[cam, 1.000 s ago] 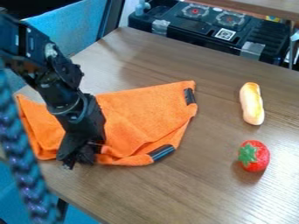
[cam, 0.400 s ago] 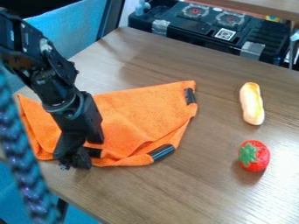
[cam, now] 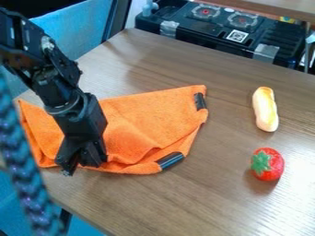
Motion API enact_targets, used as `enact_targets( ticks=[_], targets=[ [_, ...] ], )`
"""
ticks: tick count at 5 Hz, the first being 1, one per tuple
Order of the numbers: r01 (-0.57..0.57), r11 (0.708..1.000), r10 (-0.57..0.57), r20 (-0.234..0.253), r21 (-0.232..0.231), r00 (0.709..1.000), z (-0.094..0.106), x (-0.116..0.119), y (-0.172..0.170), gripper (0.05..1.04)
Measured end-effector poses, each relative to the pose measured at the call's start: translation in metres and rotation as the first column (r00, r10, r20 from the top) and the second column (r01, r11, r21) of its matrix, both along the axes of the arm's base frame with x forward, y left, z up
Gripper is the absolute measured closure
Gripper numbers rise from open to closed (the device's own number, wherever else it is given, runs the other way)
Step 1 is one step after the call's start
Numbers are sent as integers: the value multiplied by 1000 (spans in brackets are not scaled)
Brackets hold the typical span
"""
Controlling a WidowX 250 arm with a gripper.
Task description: Unfold the cloth from bottom to top
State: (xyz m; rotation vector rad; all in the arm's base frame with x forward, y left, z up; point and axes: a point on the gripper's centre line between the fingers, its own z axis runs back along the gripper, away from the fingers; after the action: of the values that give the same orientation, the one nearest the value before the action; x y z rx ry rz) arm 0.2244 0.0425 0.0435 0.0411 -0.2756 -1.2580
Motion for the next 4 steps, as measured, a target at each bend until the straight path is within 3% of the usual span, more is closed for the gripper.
enact_targets(
  ticks=[1, 2, 4],
  targets=[
    [1, 1000, -1, 4, -6, 1000, 3, 2, 1, 1007],
    [-17, 999, 16, -18, -40, 1000, 7, 8, 5, 1021],
    [-132, 972, 121, -67, -195, 990, 44, 35, 28, 1024]
  ],
)
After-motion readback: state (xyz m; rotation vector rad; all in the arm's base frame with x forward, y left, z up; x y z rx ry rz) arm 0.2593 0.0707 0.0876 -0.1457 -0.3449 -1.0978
